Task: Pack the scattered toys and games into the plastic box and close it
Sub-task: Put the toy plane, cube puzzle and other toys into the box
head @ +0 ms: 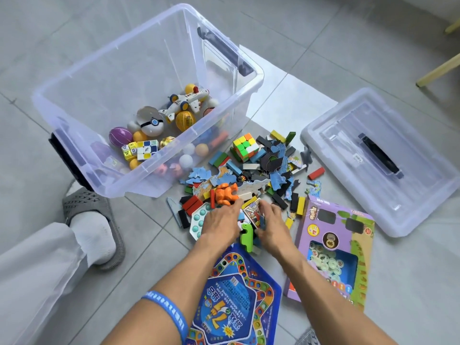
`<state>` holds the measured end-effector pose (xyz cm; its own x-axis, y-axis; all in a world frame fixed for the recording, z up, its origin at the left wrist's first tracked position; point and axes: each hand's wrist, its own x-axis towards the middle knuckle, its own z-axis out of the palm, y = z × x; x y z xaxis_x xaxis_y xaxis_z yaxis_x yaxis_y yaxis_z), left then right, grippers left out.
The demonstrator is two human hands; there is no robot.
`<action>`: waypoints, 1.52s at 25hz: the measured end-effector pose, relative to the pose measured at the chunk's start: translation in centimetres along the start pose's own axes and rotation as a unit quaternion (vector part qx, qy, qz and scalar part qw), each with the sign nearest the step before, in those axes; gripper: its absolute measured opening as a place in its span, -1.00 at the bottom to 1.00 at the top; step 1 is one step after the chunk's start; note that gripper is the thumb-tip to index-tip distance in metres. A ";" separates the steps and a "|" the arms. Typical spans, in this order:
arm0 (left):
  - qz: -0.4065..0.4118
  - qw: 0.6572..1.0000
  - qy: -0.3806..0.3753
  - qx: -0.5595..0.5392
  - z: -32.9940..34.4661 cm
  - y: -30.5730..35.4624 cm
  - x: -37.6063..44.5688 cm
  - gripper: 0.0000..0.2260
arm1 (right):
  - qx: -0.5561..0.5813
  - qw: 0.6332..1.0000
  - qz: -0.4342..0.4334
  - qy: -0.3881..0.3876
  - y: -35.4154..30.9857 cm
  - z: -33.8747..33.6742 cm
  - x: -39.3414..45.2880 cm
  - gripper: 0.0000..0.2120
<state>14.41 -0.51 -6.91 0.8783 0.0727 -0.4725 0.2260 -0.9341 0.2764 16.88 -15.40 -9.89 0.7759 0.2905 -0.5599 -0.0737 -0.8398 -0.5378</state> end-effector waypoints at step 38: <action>-0.149 0.847 0.122 -0.495 -7.5 -1.2 -2.1 -0.84 | 0.472 0.832 0.218 0.192 -8.5 -10.5 2.1 -0.78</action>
<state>15.43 3.04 0.04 0.7534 0.4367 -0.4916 0.5899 -0.1187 0.7987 25.74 -12.41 0.11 0.6769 -0.2680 -0.6856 -0.7187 -0.0391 -0.6943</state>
